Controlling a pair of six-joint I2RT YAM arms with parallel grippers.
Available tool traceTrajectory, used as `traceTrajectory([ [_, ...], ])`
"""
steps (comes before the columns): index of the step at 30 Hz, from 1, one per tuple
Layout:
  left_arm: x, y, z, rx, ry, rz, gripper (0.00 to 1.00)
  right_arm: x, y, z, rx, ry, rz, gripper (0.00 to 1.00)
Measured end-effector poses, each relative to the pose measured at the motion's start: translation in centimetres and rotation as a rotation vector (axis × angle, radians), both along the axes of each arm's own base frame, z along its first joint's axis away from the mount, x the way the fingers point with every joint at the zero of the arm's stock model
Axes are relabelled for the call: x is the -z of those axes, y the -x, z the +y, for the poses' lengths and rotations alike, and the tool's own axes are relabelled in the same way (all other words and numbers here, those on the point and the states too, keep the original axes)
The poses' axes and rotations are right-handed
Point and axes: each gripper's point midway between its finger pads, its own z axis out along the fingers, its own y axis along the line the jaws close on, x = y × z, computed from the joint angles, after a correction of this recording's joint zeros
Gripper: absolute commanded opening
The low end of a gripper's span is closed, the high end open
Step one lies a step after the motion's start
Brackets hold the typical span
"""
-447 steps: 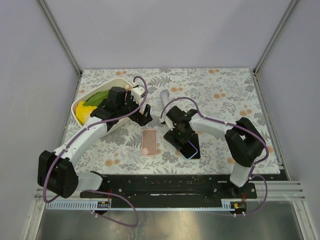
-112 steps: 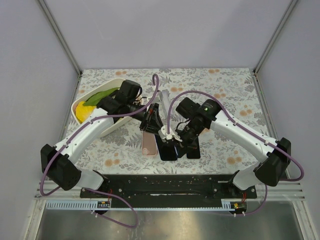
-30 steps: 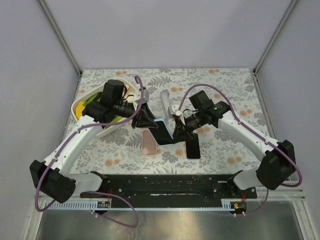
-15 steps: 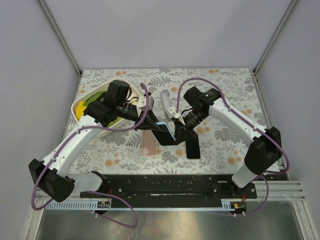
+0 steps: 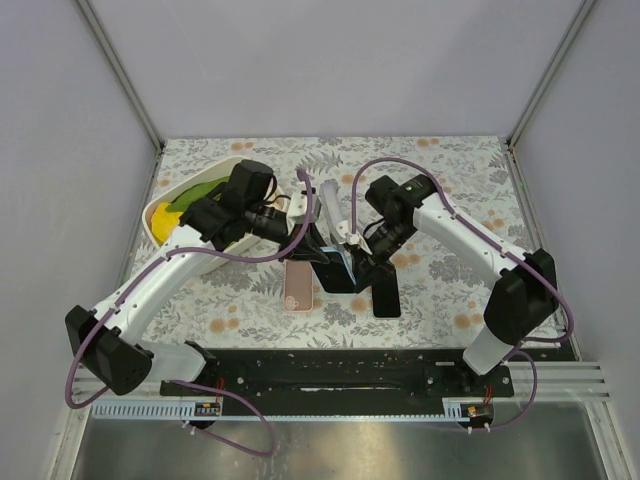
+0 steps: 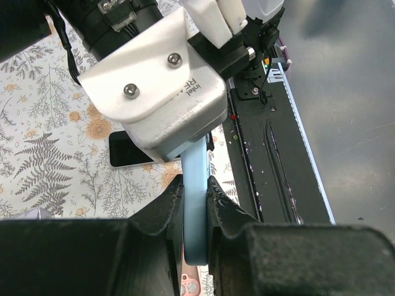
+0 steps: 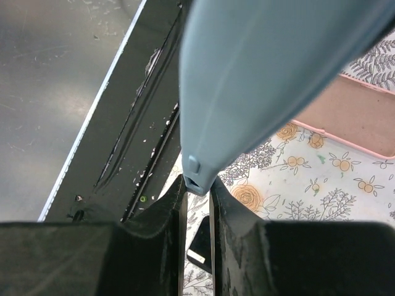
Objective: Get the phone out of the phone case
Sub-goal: Remove the phone case from the phone.
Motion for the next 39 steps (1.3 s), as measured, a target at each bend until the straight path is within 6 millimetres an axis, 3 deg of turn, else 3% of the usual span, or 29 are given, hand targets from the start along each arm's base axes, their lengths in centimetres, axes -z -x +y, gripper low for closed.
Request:
traceTrajectory([
  [39, 0.6, 2.0, 0.1, 0.137, -0.008, -0.261, 0.00, 0.4, -1.2, 0.4, -0.143, 0.032, -0.152, 0.00],
])
